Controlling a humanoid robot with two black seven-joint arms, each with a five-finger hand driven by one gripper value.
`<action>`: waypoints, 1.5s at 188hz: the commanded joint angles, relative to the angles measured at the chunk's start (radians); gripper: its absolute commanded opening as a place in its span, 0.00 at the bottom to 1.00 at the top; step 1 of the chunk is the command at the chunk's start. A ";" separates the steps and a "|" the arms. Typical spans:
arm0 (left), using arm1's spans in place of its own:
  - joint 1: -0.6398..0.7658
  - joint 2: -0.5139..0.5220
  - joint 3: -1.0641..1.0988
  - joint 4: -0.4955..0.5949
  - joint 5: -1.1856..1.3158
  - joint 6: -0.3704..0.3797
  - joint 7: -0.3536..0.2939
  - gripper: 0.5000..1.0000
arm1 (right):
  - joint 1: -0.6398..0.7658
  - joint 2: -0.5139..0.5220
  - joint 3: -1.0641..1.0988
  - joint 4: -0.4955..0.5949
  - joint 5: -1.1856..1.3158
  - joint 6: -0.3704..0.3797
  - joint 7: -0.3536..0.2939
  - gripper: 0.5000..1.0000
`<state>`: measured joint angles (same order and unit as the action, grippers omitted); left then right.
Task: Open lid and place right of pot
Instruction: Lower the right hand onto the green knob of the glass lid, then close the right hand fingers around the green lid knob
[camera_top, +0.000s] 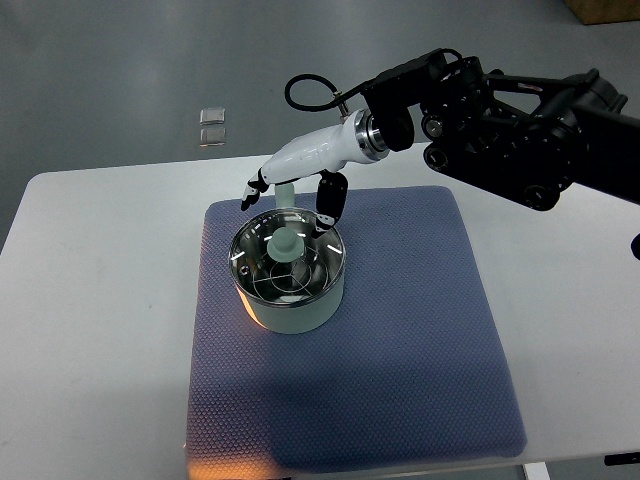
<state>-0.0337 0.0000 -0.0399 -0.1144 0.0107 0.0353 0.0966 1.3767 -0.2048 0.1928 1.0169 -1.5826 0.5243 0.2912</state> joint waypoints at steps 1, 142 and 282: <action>0.000 0.000 0.000 -0.001 0.000 0.000 0.000 1.00 | 0.002 0.004 -0.001 -0.001 -0.013 -0.001 -0.001 0.67; 0.000 0.000 0.000 -0.001 0.000 0.000 0.000 1.00 | 0.022 0.062 -0.030 -0.003 -0.048 0.000 -0.003 0.52; 0.000 0.000 0.000 0.001 0.000 0.000 0.000 1.00 | 0.022 0.084 -0.059 -0.009 -0.073 -0.001 -0.010 0.45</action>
<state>-0.0337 0.0000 -0.0399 -0.1149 0.0108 0.0353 0.0966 1.4004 -0.1324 0.1365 1.0128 -1.6545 0.5248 0.2821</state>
